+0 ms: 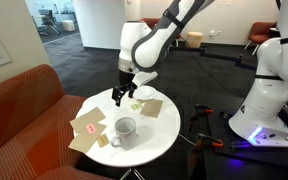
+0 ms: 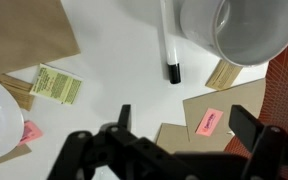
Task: Pick the marker and put it in the cup
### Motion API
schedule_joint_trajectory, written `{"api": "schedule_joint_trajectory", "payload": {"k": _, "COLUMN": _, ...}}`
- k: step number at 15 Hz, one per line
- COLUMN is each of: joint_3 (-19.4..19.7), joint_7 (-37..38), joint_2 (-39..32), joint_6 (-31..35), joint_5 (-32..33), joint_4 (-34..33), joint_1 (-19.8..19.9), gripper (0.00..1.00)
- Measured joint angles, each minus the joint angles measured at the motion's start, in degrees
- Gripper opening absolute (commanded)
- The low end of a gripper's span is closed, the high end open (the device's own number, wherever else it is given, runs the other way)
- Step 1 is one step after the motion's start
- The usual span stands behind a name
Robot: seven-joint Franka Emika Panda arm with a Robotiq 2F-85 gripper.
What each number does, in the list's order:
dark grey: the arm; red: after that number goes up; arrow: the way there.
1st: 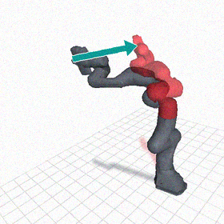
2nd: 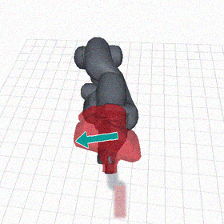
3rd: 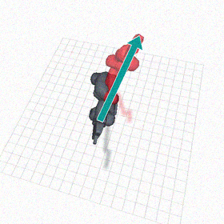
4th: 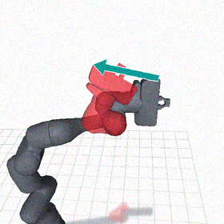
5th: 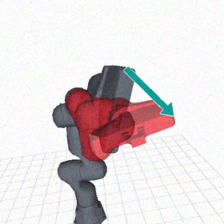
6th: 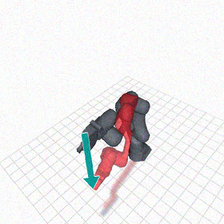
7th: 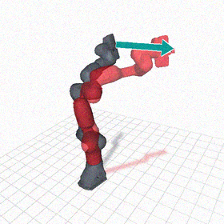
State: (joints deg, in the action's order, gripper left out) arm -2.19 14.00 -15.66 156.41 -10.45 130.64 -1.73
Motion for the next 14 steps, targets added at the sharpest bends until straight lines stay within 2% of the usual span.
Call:
{"api": "schedule_joint_trajectory", "payload": {"k": 8, "joint_3": 0.56, "joint_7": 2.62, "joint_2": -12.13, "joint_6": -0.57, "joint_5": 0.00, "joint_4": -11.00, "joint_1": -0.52, "gripper": 1.00}}
{"api": "schedule_joint_trajectory", "payload": {"k": 14, "joint_3": 1.65, "joint_7": 4.50, "joint_2": -18.06, "joint_6": -5.48, "joint_5": 0.08, "joint_4": -16.70, "joint_1": -2.37, "gripper": 1.00}}
